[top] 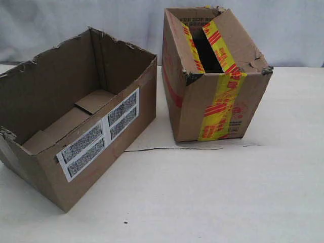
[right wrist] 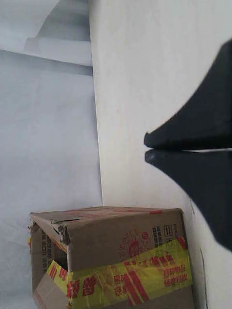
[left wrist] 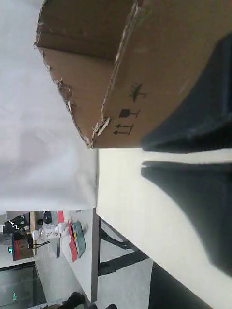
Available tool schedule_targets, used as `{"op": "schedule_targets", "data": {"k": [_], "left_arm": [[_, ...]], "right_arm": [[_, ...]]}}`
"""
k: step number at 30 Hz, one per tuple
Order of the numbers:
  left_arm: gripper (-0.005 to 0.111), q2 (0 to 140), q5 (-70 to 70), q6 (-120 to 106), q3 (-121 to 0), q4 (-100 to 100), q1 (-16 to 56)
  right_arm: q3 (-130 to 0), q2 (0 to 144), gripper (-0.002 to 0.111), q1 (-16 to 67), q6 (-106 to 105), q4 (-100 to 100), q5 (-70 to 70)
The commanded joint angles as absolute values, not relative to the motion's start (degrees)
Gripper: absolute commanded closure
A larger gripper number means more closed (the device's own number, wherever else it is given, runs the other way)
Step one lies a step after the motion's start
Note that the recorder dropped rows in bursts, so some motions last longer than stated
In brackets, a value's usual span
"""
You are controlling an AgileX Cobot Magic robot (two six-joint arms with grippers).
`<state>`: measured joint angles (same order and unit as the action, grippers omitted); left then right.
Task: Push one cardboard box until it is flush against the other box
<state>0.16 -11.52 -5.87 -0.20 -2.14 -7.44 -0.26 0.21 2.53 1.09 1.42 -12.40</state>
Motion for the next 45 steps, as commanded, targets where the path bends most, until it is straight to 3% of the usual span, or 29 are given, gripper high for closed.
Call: {"op": "schedule_targets", "data": {"k": [1,14,20,31,45], "left_arm": [[0.107,0.0,-7.2,-5.9,0.0,-2.2,-7.7],[0.107,0.0,0.0,-0.8,0.0,-21.7,-7.7],[0.107,0.4,-6.5,-3.2,-2.9,-20.4,-7.7],[0.107,25.1,-6.6,-4.6,-4.6,-20.5,-7.0],[0.107,51.1,1.5,-9.4,-10.4,-20.1,12.5]], "right_arm": [[0.0,0.0,0.109,2.7,0.7,1.1,-12.3],[0.0,0.0,0.109,2.7,0.7,1.1,-12.3],[0.0,0.0,0.109,2.7,0.7,1.1,-12.3],[0.0,0.0,0.109,2.7,0.7,1.1,-12.3],[0.0,0.0,0.109,2.7,0.7,1.1,-12.3]]}}
